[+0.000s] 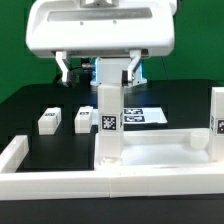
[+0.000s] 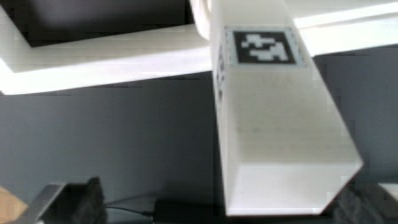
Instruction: Assemble desk
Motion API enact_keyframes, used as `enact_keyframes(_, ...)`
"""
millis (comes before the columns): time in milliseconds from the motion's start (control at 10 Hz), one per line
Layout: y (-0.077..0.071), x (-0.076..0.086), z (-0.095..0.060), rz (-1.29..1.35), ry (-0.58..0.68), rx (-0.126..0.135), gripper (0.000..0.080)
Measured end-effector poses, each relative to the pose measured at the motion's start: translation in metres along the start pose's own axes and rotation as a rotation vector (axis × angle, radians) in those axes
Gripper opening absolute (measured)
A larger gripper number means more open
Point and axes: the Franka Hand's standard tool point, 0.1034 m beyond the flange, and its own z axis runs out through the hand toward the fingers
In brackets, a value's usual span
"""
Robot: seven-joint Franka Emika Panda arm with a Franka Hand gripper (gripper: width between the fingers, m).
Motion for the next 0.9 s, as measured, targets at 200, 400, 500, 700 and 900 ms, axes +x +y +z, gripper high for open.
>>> enact_keyframes(200, -0.001, 0.006, -0.002, 0.027, -0.223, 0.051, 0.0649)
enact_keyframes(400, -0.008, 0.003, -0.003, 0.045, -0.394, 0.086, 0.0649)
enact_keyframes(500, -0.011, 0.006, 0.002, 0.047, -0.432, 0.091, 0.0649)
enact_keyframes(700, -0.018, 0.002, 0.012, 0.042, -0.425, 0.082, 0.0649)
enact_keyframes(900, -0.021, 0.001, 0.014, 0.056, -0.421, 0.081, 0.0649)
